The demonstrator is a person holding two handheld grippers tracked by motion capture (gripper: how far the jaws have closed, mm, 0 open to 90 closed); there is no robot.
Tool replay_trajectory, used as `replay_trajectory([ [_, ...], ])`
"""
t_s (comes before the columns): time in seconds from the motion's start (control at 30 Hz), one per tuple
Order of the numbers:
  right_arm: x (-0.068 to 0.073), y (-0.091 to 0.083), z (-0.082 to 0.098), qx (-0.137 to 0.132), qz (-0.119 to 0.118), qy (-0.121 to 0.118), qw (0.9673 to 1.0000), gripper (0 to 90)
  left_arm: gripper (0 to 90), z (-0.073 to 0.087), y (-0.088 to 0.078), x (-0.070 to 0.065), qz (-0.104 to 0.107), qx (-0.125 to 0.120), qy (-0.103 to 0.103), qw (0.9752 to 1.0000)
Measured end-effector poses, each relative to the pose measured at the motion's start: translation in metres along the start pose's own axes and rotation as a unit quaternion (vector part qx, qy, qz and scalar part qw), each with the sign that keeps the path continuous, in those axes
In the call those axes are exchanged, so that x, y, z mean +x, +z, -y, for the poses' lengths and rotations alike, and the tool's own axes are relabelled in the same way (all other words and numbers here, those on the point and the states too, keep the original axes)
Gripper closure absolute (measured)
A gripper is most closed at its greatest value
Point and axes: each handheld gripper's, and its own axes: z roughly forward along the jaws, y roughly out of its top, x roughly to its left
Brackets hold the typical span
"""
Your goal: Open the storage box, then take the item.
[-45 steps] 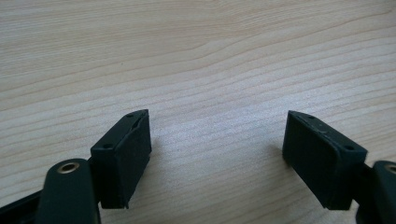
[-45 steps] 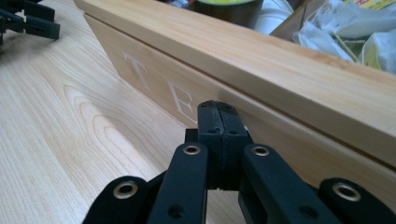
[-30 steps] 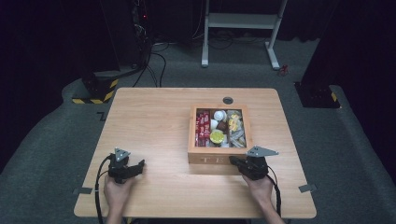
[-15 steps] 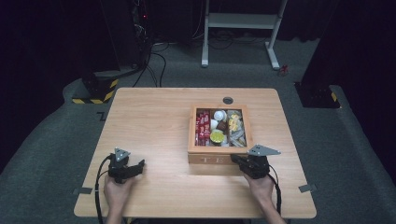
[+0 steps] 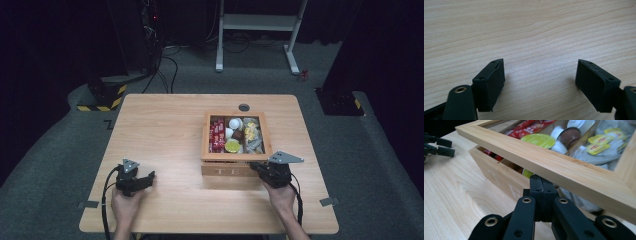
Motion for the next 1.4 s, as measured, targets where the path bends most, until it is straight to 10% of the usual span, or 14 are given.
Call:
replay_trajectory([
  [1.4,-0.029,-0.032,-0.054,-0.049,0.005,0.011,0.9987,90.0,27.3,-0.001,-0.002,-0.014,0.030,0.001,0.023,0.9993],
])
